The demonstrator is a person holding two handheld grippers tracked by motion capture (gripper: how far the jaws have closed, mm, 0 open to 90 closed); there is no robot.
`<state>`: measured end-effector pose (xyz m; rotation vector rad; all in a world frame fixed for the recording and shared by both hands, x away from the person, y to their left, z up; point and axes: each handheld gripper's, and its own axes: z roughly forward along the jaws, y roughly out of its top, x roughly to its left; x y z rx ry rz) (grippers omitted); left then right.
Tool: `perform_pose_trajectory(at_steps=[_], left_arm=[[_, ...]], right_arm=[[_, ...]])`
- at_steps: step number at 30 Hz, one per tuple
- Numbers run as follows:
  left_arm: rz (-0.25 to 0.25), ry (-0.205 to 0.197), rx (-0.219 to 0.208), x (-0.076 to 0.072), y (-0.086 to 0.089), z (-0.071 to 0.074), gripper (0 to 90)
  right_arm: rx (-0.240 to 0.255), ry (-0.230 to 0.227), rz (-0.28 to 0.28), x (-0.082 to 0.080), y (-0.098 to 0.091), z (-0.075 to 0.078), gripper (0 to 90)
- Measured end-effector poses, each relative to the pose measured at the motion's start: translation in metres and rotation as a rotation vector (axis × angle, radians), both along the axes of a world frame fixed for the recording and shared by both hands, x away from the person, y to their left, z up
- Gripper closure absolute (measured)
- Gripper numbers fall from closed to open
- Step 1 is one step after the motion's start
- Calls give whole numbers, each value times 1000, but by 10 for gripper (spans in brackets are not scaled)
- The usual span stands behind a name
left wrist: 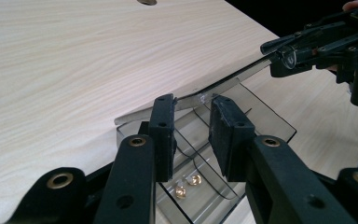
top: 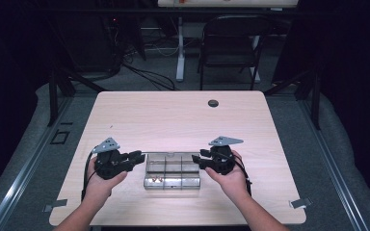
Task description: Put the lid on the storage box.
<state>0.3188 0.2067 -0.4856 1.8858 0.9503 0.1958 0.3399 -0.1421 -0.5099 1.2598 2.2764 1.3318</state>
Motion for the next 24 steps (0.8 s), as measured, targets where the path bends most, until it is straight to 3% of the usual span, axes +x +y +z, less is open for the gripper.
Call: perform_pose_trajectory(at_steps=[13, 24], left_arm=[[-7, 11, 1, -14, 1, -11, 708], [-7, 23, 2, -24, 1, -19, 712]], right_arm=[[-6, 0, 7, -17, -3, 2, 596], [17, 41, 7, -35, -9, 3, 693]])
